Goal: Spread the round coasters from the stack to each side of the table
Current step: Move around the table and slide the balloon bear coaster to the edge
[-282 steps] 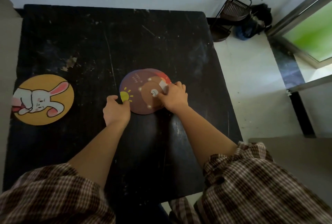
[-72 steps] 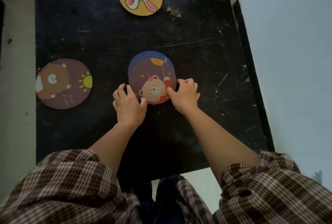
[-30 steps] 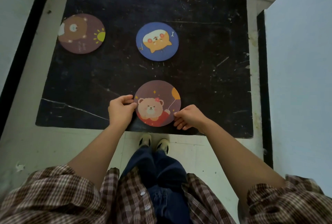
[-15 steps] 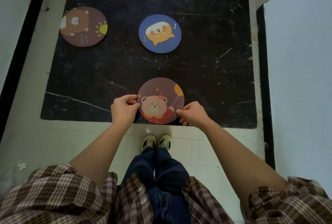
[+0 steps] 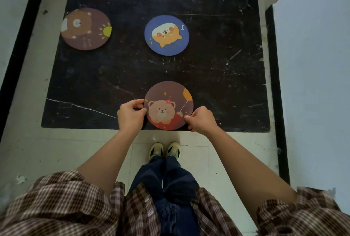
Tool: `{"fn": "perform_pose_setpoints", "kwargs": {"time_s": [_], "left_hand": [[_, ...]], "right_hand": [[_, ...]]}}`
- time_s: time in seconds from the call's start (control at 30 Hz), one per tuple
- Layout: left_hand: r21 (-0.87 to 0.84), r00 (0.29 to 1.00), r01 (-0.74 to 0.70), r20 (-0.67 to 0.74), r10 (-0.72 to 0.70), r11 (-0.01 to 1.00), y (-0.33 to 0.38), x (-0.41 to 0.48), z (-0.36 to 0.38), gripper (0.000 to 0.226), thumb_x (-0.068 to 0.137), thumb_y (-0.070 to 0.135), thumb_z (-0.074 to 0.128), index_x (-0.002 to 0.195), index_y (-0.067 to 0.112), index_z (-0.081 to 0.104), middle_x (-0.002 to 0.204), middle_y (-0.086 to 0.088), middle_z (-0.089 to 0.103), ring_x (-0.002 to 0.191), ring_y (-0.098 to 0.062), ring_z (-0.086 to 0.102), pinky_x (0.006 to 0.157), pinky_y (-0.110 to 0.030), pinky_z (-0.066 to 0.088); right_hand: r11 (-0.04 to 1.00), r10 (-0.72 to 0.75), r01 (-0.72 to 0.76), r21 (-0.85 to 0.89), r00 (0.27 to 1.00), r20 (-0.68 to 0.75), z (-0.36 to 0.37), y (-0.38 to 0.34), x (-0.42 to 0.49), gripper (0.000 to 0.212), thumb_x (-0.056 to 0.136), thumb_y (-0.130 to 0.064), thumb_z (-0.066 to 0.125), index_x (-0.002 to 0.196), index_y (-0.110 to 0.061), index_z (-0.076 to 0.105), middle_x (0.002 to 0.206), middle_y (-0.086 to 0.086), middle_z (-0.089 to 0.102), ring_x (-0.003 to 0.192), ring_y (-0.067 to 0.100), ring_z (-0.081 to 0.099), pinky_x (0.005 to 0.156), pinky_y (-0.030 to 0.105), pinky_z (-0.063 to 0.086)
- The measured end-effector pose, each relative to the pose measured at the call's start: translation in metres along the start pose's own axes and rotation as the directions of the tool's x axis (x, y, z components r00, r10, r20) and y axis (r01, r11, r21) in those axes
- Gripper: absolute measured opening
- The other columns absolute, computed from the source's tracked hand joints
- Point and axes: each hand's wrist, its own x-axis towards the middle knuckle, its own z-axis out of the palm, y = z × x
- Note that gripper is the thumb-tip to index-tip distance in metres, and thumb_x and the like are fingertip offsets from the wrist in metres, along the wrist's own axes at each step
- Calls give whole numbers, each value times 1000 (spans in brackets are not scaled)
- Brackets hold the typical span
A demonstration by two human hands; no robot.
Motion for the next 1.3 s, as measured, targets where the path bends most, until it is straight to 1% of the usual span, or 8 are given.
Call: {"fn": "perform_pose_setpoints", "kwargs": {"time_s": [0.13, 0.37, 0.57, 0.8, 0.97, 1.03, 1.13, 1.3], "left_hand": [[5, 1000, -12, -6, 12, 1000, -2, 1, 2, 31, 80, 8, 67, 110, 15, 68, 81, 10, 64, 73, -1, 56, 63, -12, 39], [49, 1000, -9, -19, 10, 999, -2, 4, 4, 28, 80, 8, 67, 107, 16, 67, 79, 6, 63, 71, -3, 56, 57, -13, 38], [129, 1000, -21, -12, 22, 991, 5, 4, 3, 40, 80, 10, 68, 118, 17, 58, 95, 0, 61, 86, -14, 58, 68, -24, 44], [218, 981, -193, 47, 188, 957, 23, 4, 15, 37, 82, 16, 64, 117, 20, 55, 105, -2, 52, 79, -11, 53, 64, -22, 40], [256, 969, -242, 104, 222, 936, 47, -8, 41, 35, 82, 20, 60, 117, 24, 54, 114, -2, 50, 97, -17, 54, 76, -33, 49], [301, 961, -275, 120, 250, 913, 55, -15, 55, 34, 84, 23, 55, 118, 23, 54, 118, -4, 51, 107, -20, 50, 81, -35, 45], [378, 942, -335, 147, 301, 863, 67, -28, 78, 31, 88, 27, 48, 119, 22, 53, 121, -5, 50, 111, -23, 45, 79, -34, 35], [389, 946, -324, 128, 297, 862, 93, -51, 126, 34, 91, 28, 46, 123, 19, 51, 126, -7, 47, 119, -24, 38, 91, -40, 42]], "right_hand": [[1000, 10, -10, -25, 1000, -21, 2, -3, -2, 24, 88, -33, 63, 83, -9, 67, 77, 7, 70, 71, 23, 68, 72, 42, 58], [996, 32, -36, -76, 998, -54, 2, -1, -4, 30, 87, -38, 64, 87, -9, 65, 78, 7, 69, 71, 22, 66, 68, 39, 57], [990, 41, -51, -133, 996, -81, -4, -1, -5, 36, 81, -45, 68, 82, -10, 64, 73, 6, 66, 68, 23, 65, 66, 39, 57], [998, 25, -33, -62, 991, -131, -21, 1, -4, 37, 80, -48, 68, 72, -11, 65, 65, 4, 65, 62, 19, 64, 63, 39, 58], [995, -11, -4, -98, 989, -147, -44, 10, -1, 31, 82, -45, 66, 69, -18, 60, 69, 1, 64, 67, 16, 61, 64, 37, 55], [992, -48, 29, -122, 986, -159, -55, 17, 3, 27, 83, -44, 65, 80, -18, 58, 76, 0, 63, 72, 15, 60, 66, 35, 53], [977, -127, 93, -193, 977, -171, -74, 31, 8, 31, 85, -41, 64, 103, -18, 54, 91, -2, 60, 78, 14, 58, 65, 29, 48], [926, -264, 210, -312, 954, -143, -117, 70, 21, 44, 84, -41, 66, 118, -17, 50, 108, 2, 59, 86, 14, 55, 71, 29, 48]]}}
